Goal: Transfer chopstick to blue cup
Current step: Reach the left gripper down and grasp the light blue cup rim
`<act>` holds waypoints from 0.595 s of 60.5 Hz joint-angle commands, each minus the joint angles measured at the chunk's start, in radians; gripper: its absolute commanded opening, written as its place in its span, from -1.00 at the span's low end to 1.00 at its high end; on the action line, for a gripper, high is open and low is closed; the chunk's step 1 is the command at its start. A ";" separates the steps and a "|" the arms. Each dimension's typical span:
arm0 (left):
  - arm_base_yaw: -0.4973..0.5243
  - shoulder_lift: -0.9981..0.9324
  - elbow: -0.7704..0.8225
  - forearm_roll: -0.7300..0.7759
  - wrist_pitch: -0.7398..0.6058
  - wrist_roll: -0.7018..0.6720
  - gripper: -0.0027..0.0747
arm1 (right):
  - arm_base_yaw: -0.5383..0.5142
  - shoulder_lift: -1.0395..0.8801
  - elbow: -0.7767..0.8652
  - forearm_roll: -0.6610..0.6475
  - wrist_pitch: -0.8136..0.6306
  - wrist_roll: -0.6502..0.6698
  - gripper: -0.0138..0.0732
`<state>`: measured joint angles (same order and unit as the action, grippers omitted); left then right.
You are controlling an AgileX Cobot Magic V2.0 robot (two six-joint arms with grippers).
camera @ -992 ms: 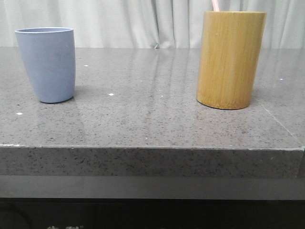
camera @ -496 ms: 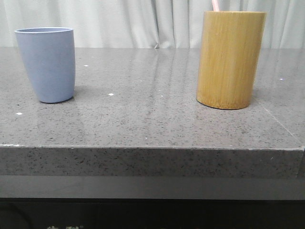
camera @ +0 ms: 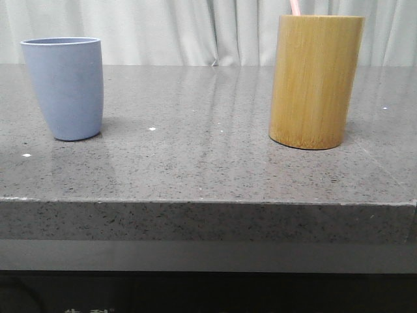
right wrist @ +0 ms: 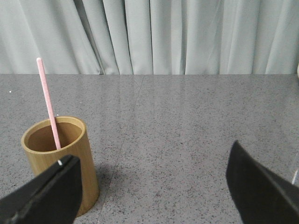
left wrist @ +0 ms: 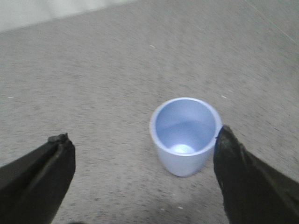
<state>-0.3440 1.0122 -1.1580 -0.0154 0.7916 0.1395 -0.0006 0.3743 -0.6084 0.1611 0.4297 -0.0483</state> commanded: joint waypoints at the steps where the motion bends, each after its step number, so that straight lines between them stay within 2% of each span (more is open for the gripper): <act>1: -0.071 0.087 -0.150 0.007 0.081 0.001 0.58 | -0.004 0.015 -0.036 0.004 -0.076 -0.005 0.78; 7: -0.144 0.209 -0.269 0.015 0.197 0.001 0.58 | -0.004 0.015 -0.036 0.004 -0.076 -0.005 0.78; 19: -0.223 0.413 -0.421 0.015 0.362 0.001 0.49 | -0.004 0.015 -0.036 0.004 -0.076 -0.005 0.78; 36: -0.232 0.570 -0.469 0.030 0.407 0.001 0.34 | -0.004 0.015 -0.036 0.004 -0.076 -0.005 0.78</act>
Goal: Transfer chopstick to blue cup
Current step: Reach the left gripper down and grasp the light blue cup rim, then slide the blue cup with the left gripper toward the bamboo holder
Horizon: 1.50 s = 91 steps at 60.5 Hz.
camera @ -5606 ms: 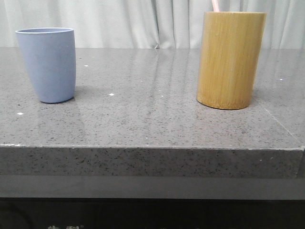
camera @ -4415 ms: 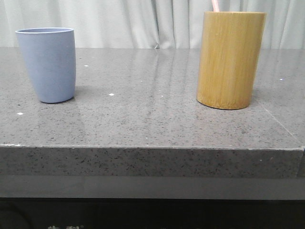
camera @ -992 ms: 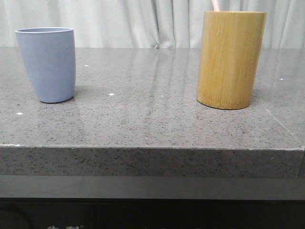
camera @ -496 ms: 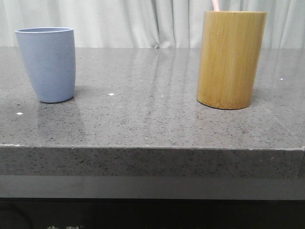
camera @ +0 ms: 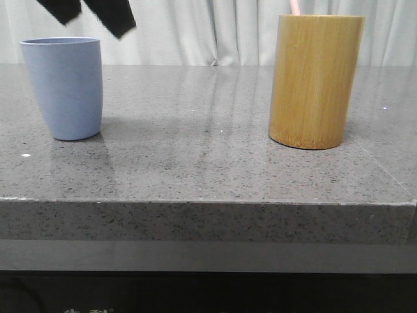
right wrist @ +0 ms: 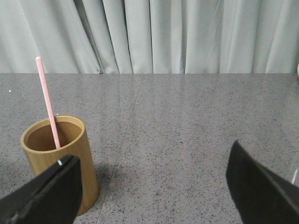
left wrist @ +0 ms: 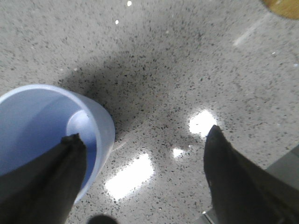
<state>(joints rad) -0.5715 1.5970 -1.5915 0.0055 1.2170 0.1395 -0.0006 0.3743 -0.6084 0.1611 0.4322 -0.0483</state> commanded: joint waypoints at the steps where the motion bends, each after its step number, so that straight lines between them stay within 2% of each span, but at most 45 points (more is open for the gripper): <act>1: -0.005 -0.011 -0.036 0.012 -0.018 0.001 0.34 | -0.004 0.015 -0.036 0.004 -0.078 -0.005 0.78; 36: -0.005 0.019 -0.036 0.033 -0.054 -0.002 0.34 | -0.004 0.015 -0.036 0.004 -0.078 -0.005 0.78; 54: 0.017 0.064 -0.036 0.090 -0.047 -0.002 0.32 | -0.004 0.015 -0.036 0.004 -0.078 -0.005 0.78; 62: 0.017 0.075 -0.036 0.092 -0.030 -0.002 -0.02 | -0.004 0.015 -0.036 0.004 -0.078 -0.005 0.78; 75: 0.017 0.075 -0.036 0.092 -0.034 -0.002 -0.99 | -0.004 0.015 -0.036 0.004 -0.078 -0.005 0.78; 82: 0.017 0.075 -0.057 0.092 -0.023 0.002 -0.98 | -0.004 0.015 -0.036 0.004 -0.078 -0.005 0.78; 91: 0.003 0.075 -0.141 0.017 0.050 0.037 -0.98 | -0.004 0.015 -0.036 0.004 -0.078 -0.005 0.78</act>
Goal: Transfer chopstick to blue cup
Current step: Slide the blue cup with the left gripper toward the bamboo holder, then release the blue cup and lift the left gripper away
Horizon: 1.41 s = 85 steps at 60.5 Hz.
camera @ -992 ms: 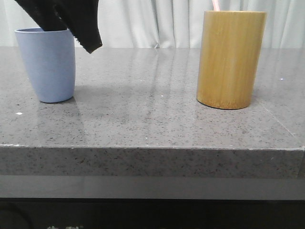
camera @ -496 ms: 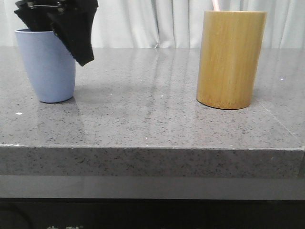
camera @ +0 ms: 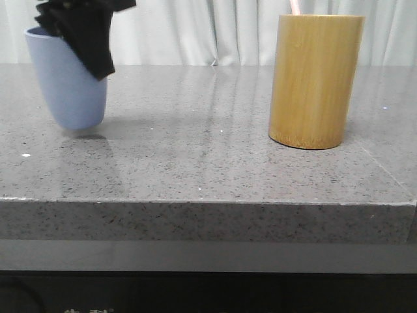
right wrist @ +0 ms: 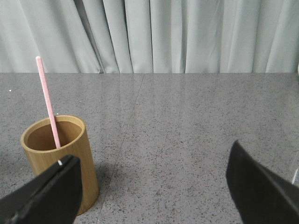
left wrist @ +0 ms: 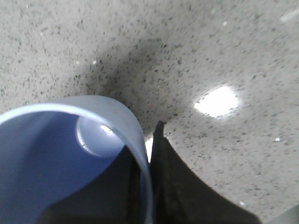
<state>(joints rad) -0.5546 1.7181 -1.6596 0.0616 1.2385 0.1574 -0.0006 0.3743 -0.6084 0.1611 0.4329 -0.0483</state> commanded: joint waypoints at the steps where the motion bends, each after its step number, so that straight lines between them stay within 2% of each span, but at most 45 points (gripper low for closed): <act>1: -0.017 -0.046 -0.083 -0.050 0.029 0.019 -0.98 | -0.004 0.015 -0.036 0.004 -0.079 -0.005 0.78; 20: -0.110 0.017 -0.242 -0.243 0.030 0.019 -0.98 | -0.004 0.015 -0.036 0.004 -0.079 -0.005 0.78; 36: -0.170 0.105 -0.290 -0.244 0.030 0.019 -0.93 | -0.004 0.015 -0.036 0.004 -0.079 -0.005 0.78; 45: -0.182 0.123 -0.290 -0.242 0.030 0.019 -0.70 | -0.004 0.015 -0.036 0.004 -0.079 -0.005 0.78; 56: -0.182 0.134 -0.290 -0.236 0.030 0.019 -0.30 | -0.004 0.015 -0.036 0.004 -0.079 -0.005 0.78; 62: -0.182 0.134 -0.291 -0.227 0.030 0.019 -0.01 | -0.004 0.015 -0.036 0.004 -0.079 -0.005 0.78; 68: -0.182 0.122 -0.293 -0.200 0.030 0.012 0.17 | -0.004 0.015 -0.036 0.004 -0.079 -0.005 0.78; 85: -0.182 -0.013 -0.293 -0.192 0.030 0.005 0.20 | -0.004 0.015 -0.036 0.004 -0.079 -0.005 0.78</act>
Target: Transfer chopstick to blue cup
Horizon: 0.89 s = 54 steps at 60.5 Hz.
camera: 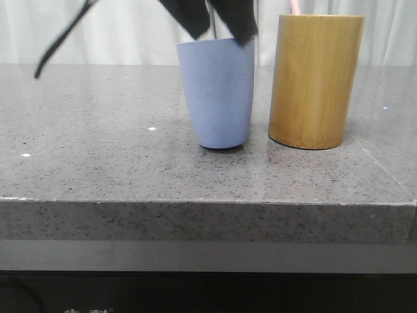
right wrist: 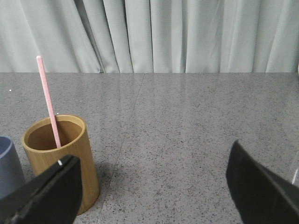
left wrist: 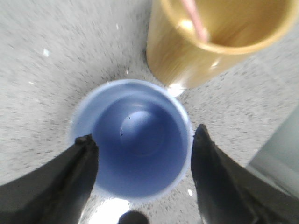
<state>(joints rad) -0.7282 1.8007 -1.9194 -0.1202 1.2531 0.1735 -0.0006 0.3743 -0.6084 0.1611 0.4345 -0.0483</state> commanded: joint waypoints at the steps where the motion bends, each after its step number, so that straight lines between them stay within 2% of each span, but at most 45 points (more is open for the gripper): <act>1: -0.008 -0.103 -0.033 -0.010 0.016 -0.011 0.20 | -0.004 0.015 -0.036 0.004 -0.081 -0.005 0.78; 15: -0.006 -0.206 -0.033 0.019 0.016 -0.016 0.18 | -0.004 0.015 -0.036 0.004 -0.081 -0.005 0.78; 21: 0.025 -0.242 -0.022 0.049 0.016 -0.018 0.15 | -0.004 0.015 -0.036 0.004 -0.081 -0.005 0.78; 29: 0.112 -0.292 0.027 0.061 0.016 -0.036 -0.12 | -0.004 0.015 -0.036 0.004 -0.081 -0.005 0.78; 31: 0.158 -0.311 0.056 0.061 0.016 -0.036 -0.31 | -0.004 0.015 -0.036 0.004 -0.081 -0.005 0.78; 41: 0.315 -0.395 0.189 0.061 0.016 -0.040 -0.98 | -0.004 0.015 -0.036 0.004 -0.082 -0.005 0.78; 50: 0.430 -0.486 0.320 0.048 -0.006 -0.040 -0.98 | -0.004 0.015 -0.036 0.004 -0.084 -0.005 0.78; 54: 0.476 -0.545 0.391 0.041 -0.055 -0.041 -0.98 | -0.004 0.015 -0.036 0.004 -0.084 -0.005 0.78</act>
<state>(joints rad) -0.2925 1.3433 -1.5626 -0.0538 1.2605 0.1421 -0.0006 0.3743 -0.6084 0.1611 0.4345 -0.0483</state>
